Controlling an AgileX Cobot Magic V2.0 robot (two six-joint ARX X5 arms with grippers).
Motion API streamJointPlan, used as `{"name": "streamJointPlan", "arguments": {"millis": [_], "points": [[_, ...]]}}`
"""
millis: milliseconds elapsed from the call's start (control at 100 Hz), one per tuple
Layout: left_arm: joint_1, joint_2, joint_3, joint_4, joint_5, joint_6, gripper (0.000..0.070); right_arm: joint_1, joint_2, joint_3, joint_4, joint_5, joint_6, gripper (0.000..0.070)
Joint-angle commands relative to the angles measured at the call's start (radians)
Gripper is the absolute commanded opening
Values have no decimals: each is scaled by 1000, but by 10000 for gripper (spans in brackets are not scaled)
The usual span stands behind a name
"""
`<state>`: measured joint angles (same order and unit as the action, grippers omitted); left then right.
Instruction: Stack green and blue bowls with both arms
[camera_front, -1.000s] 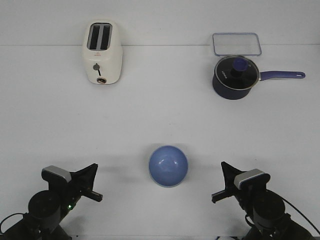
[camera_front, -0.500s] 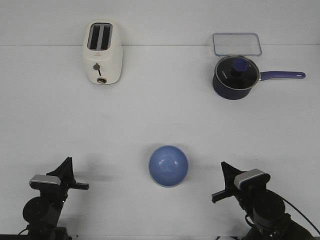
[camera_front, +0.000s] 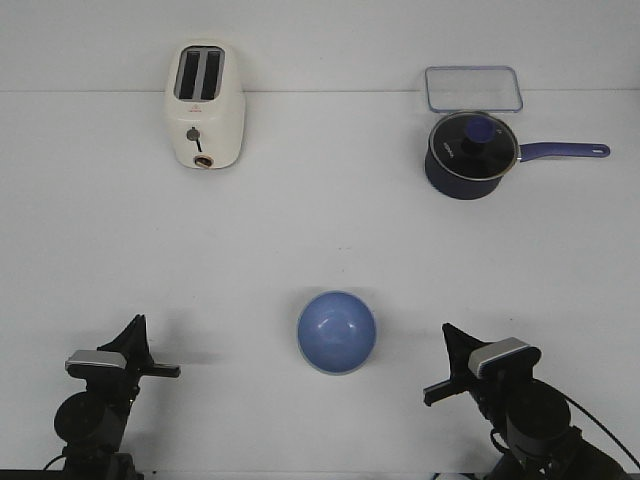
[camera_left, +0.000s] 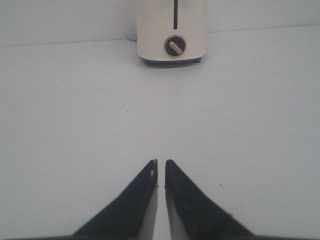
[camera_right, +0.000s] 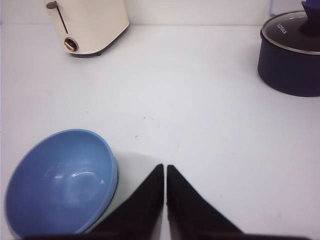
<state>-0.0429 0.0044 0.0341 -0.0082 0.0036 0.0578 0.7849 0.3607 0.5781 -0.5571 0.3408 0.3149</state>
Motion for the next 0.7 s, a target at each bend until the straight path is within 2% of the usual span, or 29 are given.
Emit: {"name": "streamJointPlan", "arguments": {"millis": [0, 550, 690], "points": [[2, -2, -20, 10, 4, -2, 13, 8, 0, 5, 11, 0, 1, 10], [2, -2, -20, 10, 4, -2, 13, 8, -1, 5, 11, 1, 1, 10], [2, -2, -20, 10, 4, -2, 13, -39, -10, 5, 49, 74, -126, 10]]}}
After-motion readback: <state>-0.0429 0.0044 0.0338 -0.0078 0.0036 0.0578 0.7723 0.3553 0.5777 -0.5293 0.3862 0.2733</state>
